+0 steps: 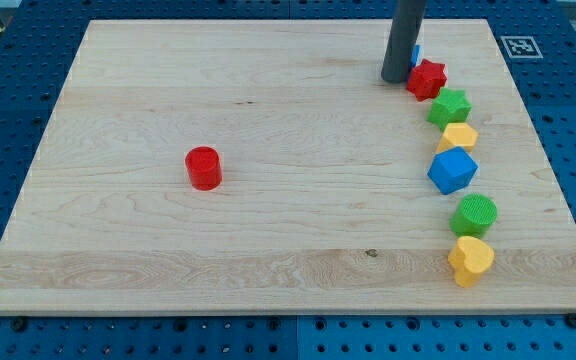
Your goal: Slide the red circle above blue triangle
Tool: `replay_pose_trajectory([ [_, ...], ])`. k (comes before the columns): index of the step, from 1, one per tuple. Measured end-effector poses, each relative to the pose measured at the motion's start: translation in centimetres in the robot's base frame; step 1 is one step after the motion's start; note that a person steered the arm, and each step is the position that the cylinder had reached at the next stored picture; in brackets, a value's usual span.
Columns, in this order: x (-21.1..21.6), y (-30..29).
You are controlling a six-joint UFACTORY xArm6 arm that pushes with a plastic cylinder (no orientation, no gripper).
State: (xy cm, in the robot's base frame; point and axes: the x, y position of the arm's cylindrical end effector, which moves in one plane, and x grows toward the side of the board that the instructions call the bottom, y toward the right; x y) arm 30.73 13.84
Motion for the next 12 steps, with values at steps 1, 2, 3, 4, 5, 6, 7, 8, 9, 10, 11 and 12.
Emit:
replay_pose_trajectory([
  [1,-1.4,1.0],
  [2,-1.5,2.6],
  [3,-1.5,0.0],
  [4,-1.5,-4.6],
  [5,-1.3,-8.3],
  [6,1.2,-13.7],
  [7,3.3,-19.0],
  [8,6.5,-22.5],
  [9,9.9,-25.8],
  [10,12.6,-29.1],
  [11,15.0,-28.4],
  [12,17.9,-25.7],
])
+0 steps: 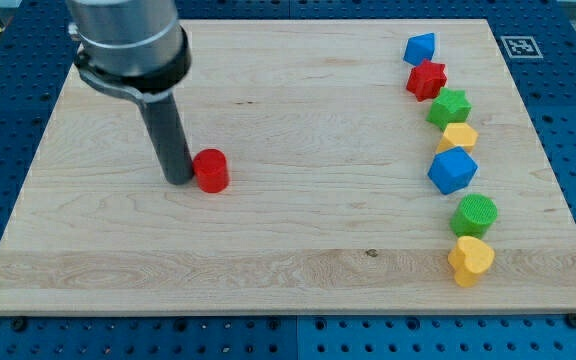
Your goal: Slide the red circle above blue triangle
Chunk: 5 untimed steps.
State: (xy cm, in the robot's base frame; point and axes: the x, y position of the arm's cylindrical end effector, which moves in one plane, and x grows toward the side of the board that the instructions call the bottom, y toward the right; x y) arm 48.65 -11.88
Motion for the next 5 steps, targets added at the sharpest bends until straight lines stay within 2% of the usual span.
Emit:
replay_pose_trajectory([
  [2,-1.0,10.9],
  [4,1.0,18.3],
  [5,-0.3,22.4],
])
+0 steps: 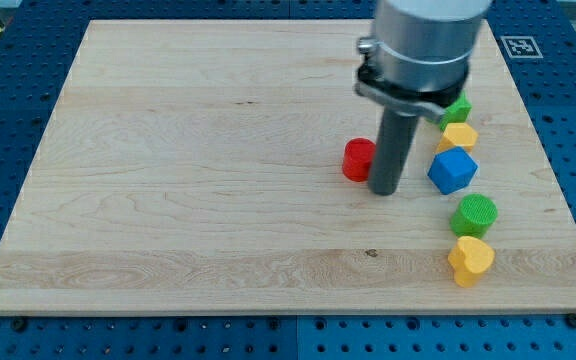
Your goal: Slide the red circle above blue triangle
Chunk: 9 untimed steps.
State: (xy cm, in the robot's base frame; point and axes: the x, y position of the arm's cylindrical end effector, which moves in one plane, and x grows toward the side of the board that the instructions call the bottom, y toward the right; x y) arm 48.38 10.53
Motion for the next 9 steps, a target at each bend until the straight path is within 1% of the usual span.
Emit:
replay_pose_trajectory([
  [1,-2.7,-1.1],
  [2,-2.5,-4.3],
  [3,-1.2,-7.3],
  [4,-1.6,-10.2],
  [5,-5.9,-10.2],
  [7,-11.8,-11.0],
  [9,-17.5,-8.1],
])
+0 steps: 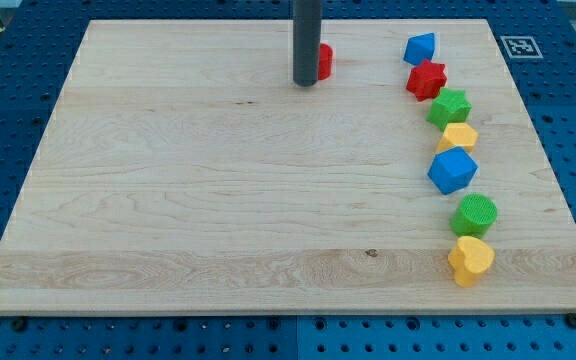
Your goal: Slide the red circle above blue triangle
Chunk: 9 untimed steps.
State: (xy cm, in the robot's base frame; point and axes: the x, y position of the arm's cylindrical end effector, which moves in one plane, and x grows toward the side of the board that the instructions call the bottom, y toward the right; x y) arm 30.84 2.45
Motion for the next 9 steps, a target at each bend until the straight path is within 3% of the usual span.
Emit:
replay_pose_trajectory([
  [2,-4.1,2.3],
  [5,-8.3,1.3],
  [9,-8.9,12.9],
])
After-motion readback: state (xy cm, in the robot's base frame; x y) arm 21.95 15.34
